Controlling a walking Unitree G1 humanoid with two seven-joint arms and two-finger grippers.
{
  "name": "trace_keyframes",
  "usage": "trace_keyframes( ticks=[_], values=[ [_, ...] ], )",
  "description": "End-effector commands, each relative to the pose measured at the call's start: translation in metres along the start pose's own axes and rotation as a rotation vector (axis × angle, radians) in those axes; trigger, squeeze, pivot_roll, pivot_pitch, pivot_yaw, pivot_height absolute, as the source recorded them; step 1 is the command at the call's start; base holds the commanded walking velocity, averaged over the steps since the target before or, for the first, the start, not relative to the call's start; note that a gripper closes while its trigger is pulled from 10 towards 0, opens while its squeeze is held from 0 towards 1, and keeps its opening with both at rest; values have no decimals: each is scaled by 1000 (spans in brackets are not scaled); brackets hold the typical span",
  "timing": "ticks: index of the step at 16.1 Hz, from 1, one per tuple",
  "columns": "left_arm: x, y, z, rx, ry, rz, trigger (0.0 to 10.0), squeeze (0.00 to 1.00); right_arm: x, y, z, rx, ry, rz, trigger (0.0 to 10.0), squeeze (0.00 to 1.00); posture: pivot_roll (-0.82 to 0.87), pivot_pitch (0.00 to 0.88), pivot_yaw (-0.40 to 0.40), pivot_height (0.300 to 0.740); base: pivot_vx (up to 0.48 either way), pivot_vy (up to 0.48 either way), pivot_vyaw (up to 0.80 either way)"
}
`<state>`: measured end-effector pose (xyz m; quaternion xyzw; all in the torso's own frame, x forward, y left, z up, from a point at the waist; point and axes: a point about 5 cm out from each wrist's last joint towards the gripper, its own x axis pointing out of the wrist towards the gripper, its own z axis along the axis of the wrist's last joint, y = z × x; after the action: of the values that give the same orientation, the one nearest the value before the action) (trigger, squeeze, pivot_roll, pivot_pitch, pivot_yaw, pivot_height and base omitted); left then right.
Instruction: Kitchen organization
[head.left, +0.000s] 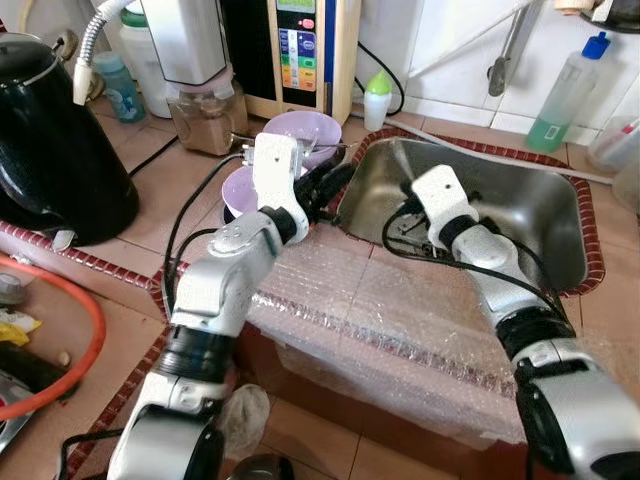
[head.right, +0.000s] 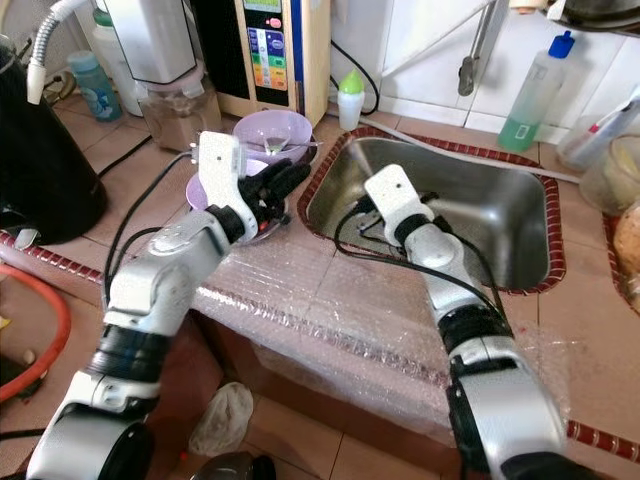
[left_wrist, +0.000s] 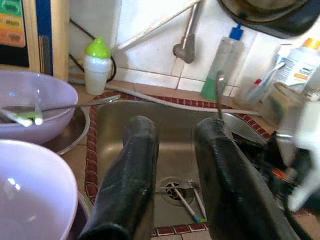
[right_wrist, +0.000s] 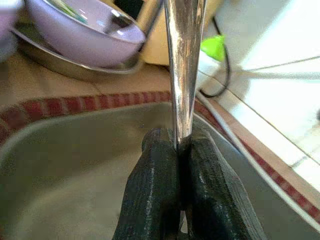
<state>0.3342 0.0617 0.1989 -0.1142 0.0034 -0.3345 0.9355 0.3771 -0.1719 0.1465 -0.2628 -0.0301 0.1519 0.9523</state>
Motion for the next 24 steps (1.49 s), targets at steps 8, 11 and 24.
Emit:
trace_keyframes(
  ticks=[8,11,24],
  values=[
    [-61,76,-18,97,21,478,10000,1000,-3,14,-28,111,138,-37,10000,1000,102,0,59,740,0,0,0],
    [-63,85,-17,53,6,543,10000,1000,-3,19,-27,142,128,-27,10000,1000,91,0,61,740,0,0,0],
    [-34,115,-26,-186,167,604,4314,0,-16,63,-14,247,-85,38,10000,0,23,0,108,740,0,0,0]
  ],
)
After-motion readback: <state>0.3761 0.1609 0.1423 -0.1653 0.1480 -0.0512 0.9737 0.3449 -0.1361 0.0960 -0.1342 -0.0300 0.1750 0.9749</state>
